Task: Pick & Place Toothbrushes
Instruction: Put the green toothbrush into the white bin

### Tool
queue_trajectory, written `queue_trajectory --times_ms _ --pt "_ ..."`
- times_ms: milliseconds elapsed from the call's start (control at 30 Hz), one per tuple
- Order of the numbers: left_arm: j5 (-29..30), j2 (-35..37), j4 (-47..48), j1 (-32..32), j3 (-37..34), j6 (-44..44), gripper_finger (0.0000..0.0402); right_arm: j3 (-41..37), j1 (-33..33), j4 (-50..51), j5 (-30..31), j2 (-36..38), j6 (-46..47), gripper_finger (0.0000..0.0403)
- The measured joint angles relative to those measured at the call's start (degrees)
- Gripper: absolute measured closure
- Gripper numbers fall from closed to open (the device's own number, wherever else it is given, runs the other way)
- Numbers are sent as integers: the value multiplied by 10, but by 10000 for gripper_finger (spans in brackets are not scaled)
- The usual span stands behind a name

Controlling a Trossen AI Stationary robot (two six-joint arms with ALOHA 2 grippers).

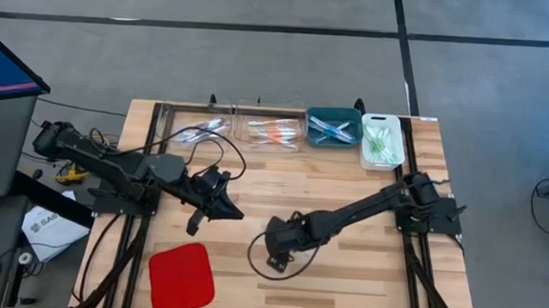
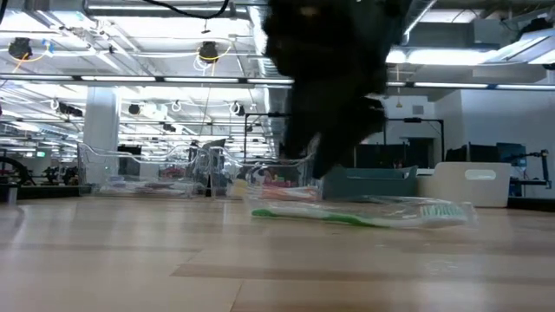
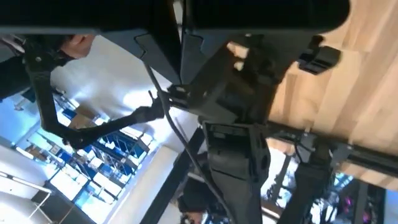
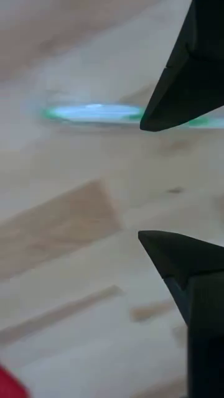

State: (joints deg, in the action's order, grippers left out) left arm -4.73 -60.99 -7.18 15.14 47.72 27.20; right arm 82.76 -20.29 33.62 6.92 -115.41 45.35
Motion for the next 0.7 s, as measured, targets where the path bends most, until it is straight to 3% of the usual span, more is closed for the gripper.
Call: queue_trajectory --times_ms 167,400,700 --pt "-14 0 12 2 0 5 402 58 2 66 40 -53 -26 133" --pt "-35 0 23 3 0 7 402 81 1 80 12 -97 -18 133" --pt "-50 0 25 3 0 12 402 81 9 89 3 -97 1 136"
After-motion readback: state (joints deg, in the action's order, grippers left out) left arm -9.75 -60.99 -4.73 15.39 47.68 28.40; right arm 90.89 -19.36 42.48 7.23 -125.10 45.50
